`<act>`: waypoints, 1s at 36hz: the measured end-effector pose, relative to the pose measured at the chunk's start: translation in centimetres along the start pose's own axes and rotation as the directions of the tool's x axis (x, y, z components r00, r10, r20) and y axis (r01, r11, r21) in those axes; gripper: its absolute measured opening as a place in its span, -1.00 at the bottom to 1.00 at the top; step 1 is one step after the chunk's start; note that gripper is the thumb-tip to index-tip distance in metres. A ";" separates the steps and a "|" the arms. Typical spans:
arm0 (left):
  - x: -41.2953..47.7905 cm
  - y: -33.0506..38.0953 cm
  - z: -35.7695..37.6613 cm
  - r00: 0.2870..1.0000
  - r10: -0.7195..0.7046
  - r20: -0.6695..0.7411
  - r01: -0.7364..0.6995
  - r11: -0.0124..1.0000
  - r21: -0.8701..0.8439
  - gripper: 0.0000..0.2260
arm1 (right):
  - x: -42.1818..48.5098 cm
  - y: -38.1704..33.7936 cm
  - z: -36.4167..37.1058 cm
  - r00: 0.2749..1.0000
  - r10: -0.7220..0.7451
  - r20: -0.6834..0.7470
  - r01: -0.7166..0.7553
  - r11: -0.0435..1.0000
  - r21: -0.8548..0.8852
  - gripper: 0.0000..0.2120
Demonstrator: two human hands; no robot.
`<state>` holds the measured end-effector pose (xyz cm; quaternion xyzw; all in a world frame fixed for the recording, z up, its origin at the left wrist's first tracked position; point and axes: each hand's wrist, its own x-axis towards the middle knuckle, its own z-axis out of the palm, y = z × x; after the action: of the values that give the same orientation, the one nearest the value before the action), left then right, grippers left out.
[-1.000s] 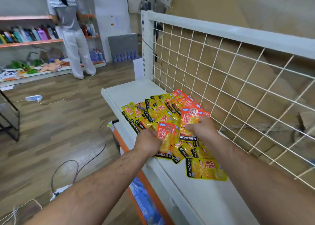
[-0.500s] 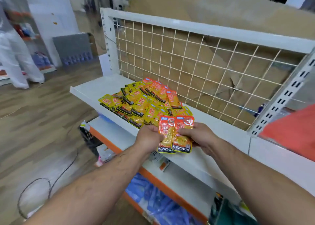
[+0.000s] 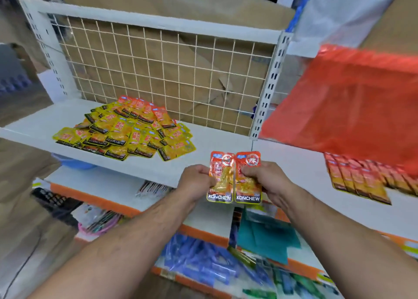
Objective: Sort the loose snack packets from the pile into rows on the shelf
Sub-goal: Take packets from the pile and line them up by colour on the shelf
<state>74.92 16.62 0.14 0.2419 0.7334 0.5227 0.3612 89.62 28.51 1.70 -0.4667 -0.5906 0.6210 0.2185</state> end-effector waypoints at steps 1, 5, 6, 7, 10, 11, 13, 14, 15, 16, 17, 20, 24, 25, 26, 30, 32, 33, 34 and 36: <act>-0.2 0.2 0.9 1.000 -0.001 0.022 0.001 1.000 0.006 -0.84 | -0.4 0.2 -1.0 1.000 0.005 -0.009 -0.005 1.000 0.017 -0.87; -1.3 1.0 5.1 0.996 0.005 0.092 -0.008 0.999 0.031 -0.90 | -1.8 1.4 -5.1 1.000 0.023 -0.008 -0.023 0.999 0.050 -0.81; -1.6 1.2 6.3 0.994 0.004 0.110 -0.008 0.999 0.036 -0.90 | -2.2 1.7 -6.2 1.000 0.021 -0.011 -0.021 0.998 0.051 -0.82; -2.0 1.4 7.5 0.992 0.008 0.128 -0.013 0.999 0.038 -0.90 | -2.6 2.1 -7.3 1.000 0.015 -0.020 -0.014 0.999 0.044 -0.83; -3.3 2.0 11.1 0.986 0.014 0.164 -0.023 0.998 0.051 -0.89 | -3.6 3.3 -10.9 0.999 0.002 -0.041 -0.001 1.000 0.018 -0.85; -3.8 2.1 12.4 0.985 0.013 0.172 -0.022 0.998 0.052 -0.89 | -3.9 3.7 -12.2 0.999 0.010 -0.040 -0.009 1.000 0.027 -0.86; -4.7 2.3 14.9 0.983 0.008 0.185 -0.018 0.999 0.050 -0.90 | -4.4 4.5 -14.9 0.999 0.029 -0.038 -0.027 0.998 0.056 -0.86; -5.1 2.5 16.2 0.982 0.006 0.191 -0.016 0.999 0.046 -0.89 | -4.7 4.8 -16.3 0.999 0.036 -0.036 -0.033 0.997 0.068 -0.87; -5.6 2.6 17.5 0.981 0.004 0.196 -0.012 0.999 0.042 -0.88 | -5.0 5.1 -17.7 0.999 0.041 -0.028 -0.039 0.996 0.078 -0.86; -6.1 2.8 18.9 0.980 0.000 0.199 -0.008 0.999 0.036 -0.86 | -5.3 5.4 -19.0 0.999 0.046 -0.018 -0.044 0.995 0.088 -0.85; -6.7 3.0 20.2 0.980 -0.004 0.200 -0.001 1.000 0.027 -0.84 | -5.7 5.7 -20.3 0.999 0.048 -0.014 -0.047 0.995 0.093 -0.84; -7.9 3.3 24.0 0.979 -0.011 0.201 0.008 1.000 0.019 -0.84 | -6.8 6.2 -24.1 0.998 0.058 0.008 -0.059 0.994 0.091 -0.83; -9.3 3.9 28.7 0.976 -0.028 0.215 0.028 1.000 0.000 -0.87 | -7.4 7.2 -29.4 0.996 0.087 0.036 -0.088 0.996 0.020 -0.74; -9.6 4.1 29.8 0.976 -0.032 0.216 0.036 0.999 -0.014 -0.87 | -7.6 7.3 -30.5 0.995 0.099 0.032 -0.099 0.995 0.009 -0.72; -9.9 4.4 30.8 0.975 -0.034 0.219 0.040 0.999 -0.023 -0.87 | -7.8 7.5 -31.5 0.994 0.105 0.020 -0.105 0.995 0.000 -0.72; -10.4 5.0 34.2 0.972 -0.039 0.233 0.044 0.999 -0.018 -0.89 | -8.0 8.1 -34.8 0.994 0.078 -0.075 -0.080 0.997 -0.022 -0.80; -10.3 5.3 35.6 0.970 -0.046 0.240 0.054 0.998 -0.025 -0.87 | -8.0 8.4 -36.1 0.990 0.074 -0.122 -0.079 0.996 -0.035 -0.86; -10.2 5.5 36.2 0.968 -0.049 0.245 0.058 0.998 -0.027 -0.85 | -8.0 8.6 -36.6 0.988 0.063 -0.141 -0.071 0.996 -0.050 -0.90; -10.0 5.6 36.8 0.965 -0.055 0.256 0.065 0.997 -0.030 -0.84 | -7.9 8.8 -37.1 0.986 0.050 -0.156 -0.062 0.996 -0.067 -0.93; -9.5 5.6 38.0 0.958 -0.076 0.276 0.088 0.996 -0.032 -0.86 | -7.5 9.1 -38.1 0.984 0.033 -0.175 -0.049 0.995 -0.089 -0.92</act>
<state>110.42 34.01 0.74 0.2734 0.6742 0.4846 0.4857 127.60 40.63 0.64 -0.5407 -0.5878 0.5544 0.2341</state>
